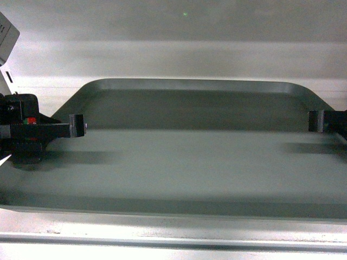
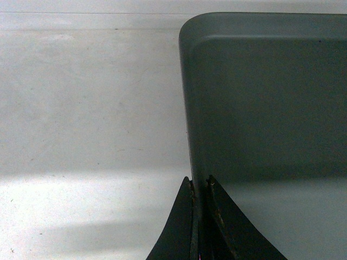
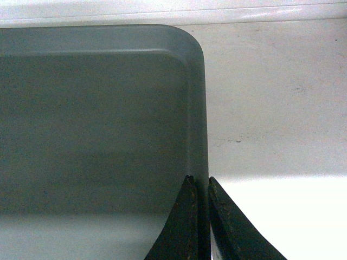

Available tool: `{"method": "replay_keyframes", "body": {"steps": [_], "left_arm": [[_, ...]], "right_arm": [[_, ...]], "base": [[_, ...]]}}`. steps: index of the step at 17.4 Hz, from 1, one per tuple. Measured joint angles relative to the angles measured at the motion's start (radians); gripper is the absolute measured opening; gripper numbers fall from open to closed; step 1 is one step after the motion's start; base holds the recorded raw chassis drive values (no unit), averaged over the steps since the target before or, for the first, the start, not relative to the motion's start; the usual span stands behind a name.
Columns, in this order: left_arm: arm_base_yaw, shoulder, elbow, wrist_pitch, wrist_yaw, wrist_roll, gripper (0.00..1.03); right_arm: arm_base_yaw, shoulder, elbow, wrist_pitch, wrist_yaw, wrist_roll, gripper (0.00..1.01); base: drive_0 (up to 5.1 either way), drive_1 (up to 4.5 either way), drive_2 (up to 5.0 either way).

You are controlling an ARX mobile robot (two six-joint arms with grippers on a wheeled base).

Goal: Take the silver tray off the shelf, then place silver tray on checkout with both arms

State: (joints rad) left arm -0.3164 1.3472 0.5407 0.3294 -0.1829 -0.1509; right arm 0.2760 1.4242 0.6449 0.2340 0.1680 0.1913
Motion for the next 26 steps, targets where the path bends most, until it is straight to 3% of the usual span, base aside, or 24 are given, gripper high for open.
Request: {"method": "replay_keyframes", "body": {"steps": [22, 26], "left_arm": [[0.0, 0.0, 0.0, 0.011, 0.002, 0.0, 0.03], [0.0, 0.0, 0.0, 0.011, 0.002, 0.0, 0.03]], "right_arm": [[0.0, 0.0, 0.0, 0.013, 0.0, 0.007, 0.03], [0.0, 0.0, 0.0, 0.013, 0.0, 0.007, 0.03]], "base": [[0.0, 0.0, 0.0], [0.1, -2.44, 2.7]]}}
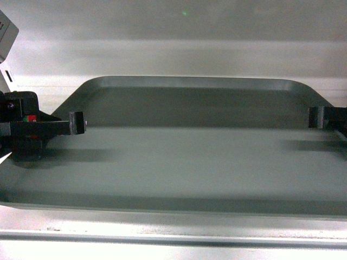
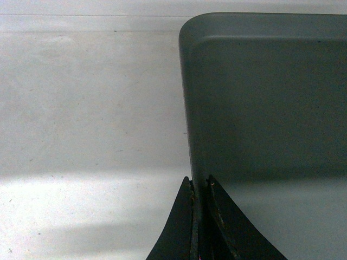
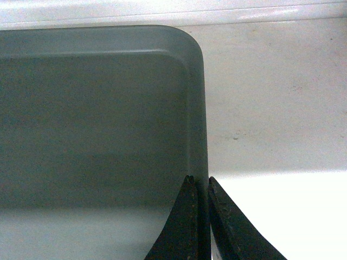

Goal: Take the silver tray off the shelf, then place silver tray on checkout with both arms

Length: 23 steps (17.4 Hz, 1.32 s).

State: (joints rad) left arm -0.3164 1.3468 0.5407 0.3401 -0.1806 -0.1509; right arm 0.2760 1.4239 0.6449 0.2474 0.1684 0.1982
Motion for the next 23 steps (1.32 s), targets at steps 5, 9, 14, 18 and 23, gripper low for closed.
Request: {"method": "replay_keyframes", "body": {"steps": [5, 9, 14, 18, 23], "left_arm": [[0.0, 0.0, 0.0, 0.0, 0.0, 0.0, 0.03], [0.0, 0.0, 0.0, 0.0, 0.0, 0.0, 0.03], [0.0, -0.001, 0.0, -0.001, -0.003, 0.0, 0.03], [0.0, -0.002, 0.0, -0.002, -0.002, 0.0, 0.03], [0.002, -0.003, 0.0, 0.001, -0.002, 0.0, 0.03]], "right_arm": [[0.0, 0.0, 0.0, 0.0, 0.0, 0.0, 0.03], [0.0, 0.0, 0.0, -0.002, 0.0, 0.0, 0.03], [0.004, -0.002, 0.0, 0.0, 0.002, 0.0, 0.03], [0.005, -0.002, 0.0, -0.005, 0.003, 0.0, 0.03], [0.005, -0.002, 0.001, 0.0, 0.003, 0.0, 0.03]], "base": [[0.1, -4.18, 4.4], [0.1, -4.19, 4.3], [0.1, -4.2, 4.3], [0.1, -4.18, 4.3], [0.1, -4.17, 4.3]]}}
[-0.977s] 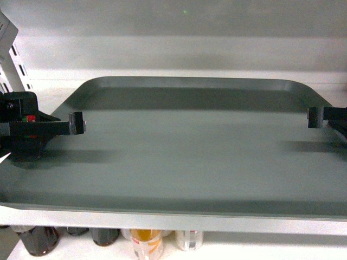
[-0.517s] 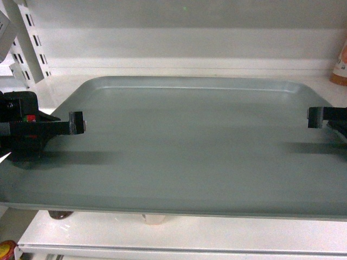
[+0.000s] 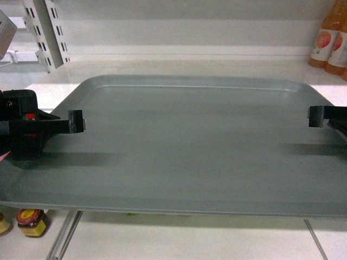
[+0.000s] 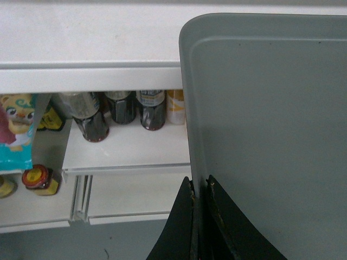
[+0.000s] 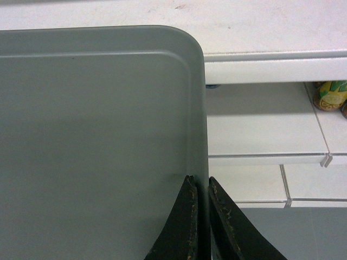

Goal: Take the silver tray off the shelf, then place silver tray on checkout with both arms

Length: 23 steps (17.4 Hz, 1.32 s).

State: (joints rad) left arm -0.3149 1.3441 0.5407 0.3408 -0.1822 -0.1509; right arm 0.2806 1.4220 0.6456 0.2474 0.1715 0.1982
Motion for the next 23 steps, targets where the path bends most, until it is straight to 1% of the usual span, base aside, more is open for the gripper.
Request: {"method": "replay_keyframes", "body": {"steps": [23], "left_arm": [[-0.002, -0.001, 0.0, -0.003, -0.001, 0.0, 0.03]], "right_arm": [[0.0, -0.003, 0.0, -0.008, 0.0, 0.0, 0.03]], "base": [[0.1, -4.11, 4.3]]}}
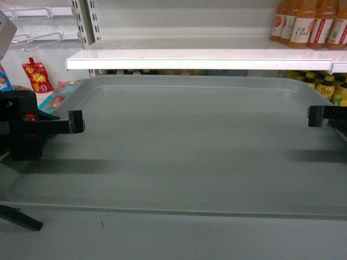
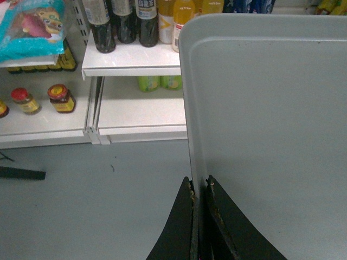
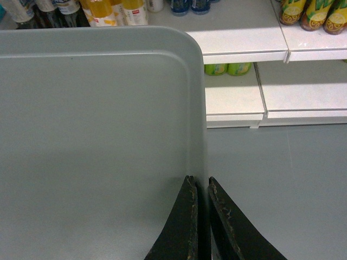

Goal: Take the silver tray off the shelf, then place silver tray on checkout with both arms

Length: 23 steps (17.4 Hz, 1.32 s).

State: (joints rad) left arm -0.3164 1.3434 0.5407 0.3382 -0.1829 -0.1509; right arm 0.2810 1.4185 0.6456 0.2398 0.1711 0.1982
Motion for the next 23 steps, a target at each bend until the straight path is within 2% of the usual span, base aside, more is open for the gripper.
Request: {"method": "replay_keyframes", "body": {"steps": [23], "left_arm": [[0.0, -0.003, 0.001, 0.005, 0.0, 0.0, 0.03]], "right_arm": [[-0.001, 0.0, 0.001, 0.007, 0.0, 0.0, 0.03]], "base": [[0.1, -4.13, 4.3]]}}
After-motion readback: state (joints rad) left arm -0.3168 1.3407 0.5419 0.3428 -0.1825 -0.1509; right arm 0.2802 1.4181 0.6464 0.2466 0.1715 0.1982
